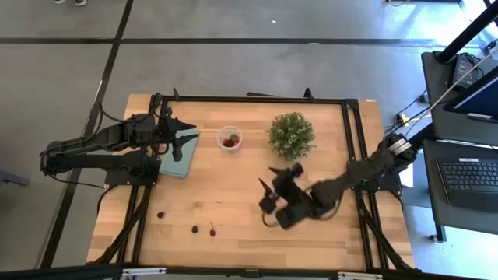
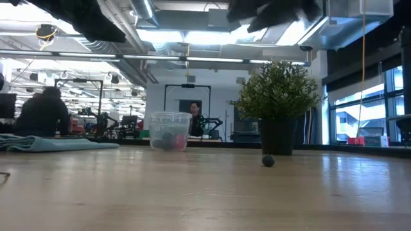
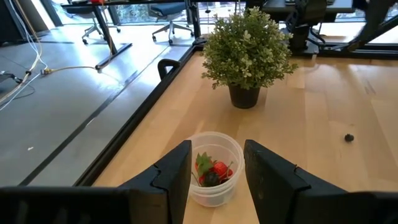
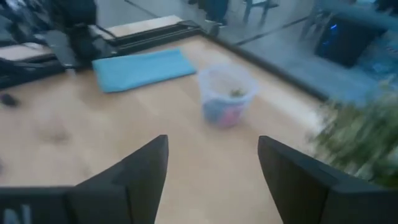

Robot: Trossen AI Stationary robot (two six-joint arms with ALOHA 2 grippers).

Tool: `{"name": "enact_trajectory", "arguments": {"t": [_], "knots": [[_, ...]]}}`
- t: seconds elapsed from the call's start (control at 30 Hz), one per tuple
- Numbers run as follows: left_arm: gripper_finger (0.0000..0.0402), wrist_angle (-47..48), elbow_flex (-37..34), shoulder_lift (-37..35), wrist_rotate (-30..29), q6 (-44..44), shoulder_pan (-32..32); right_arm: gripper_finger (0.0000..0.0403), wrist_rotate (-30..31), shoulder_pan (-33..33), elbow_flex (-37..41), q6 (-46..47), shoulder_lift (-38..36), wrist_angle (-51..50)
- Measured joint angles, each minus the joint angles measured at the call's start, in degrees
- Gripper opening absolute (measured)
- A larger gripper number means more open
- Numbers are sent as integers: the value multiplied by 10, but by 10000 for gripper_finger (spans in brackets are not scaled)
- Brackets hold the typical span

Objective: Pick and placing Produce into tupperware
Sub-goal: Put the blueberry into the transparent container

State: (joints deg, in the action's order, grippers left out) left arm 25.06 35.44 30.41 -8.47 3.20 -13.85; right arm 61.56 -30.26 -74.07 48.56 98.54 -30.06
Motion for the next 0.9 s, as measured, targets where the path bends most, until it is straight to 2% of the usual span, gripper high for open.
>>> {"name": "enact_trajectory", "arguments": {"t": [0.17, 0.27, 0.4, 0.7, 0.9], "knots": [[140, 0, 0, 0, 6, -1, 0, 250, 3, -41, 93, 64, 0, 106], [140, 0, 0, 0, 7, -11, 0, 250, 5, -59, 140, 65, 0, 172], [140, 0, 0, 0, 7, -15, 0, 250, 0, -74, 190, 51, 0, 184], [140, 0, 0, 0, 7, -17, 0, 250, -40, -77, 269, 82, 0, 232], [140, 0, 0, 0, 7, -17, 0, 250, -43, -76, 337, 75, 0, 344]]}}
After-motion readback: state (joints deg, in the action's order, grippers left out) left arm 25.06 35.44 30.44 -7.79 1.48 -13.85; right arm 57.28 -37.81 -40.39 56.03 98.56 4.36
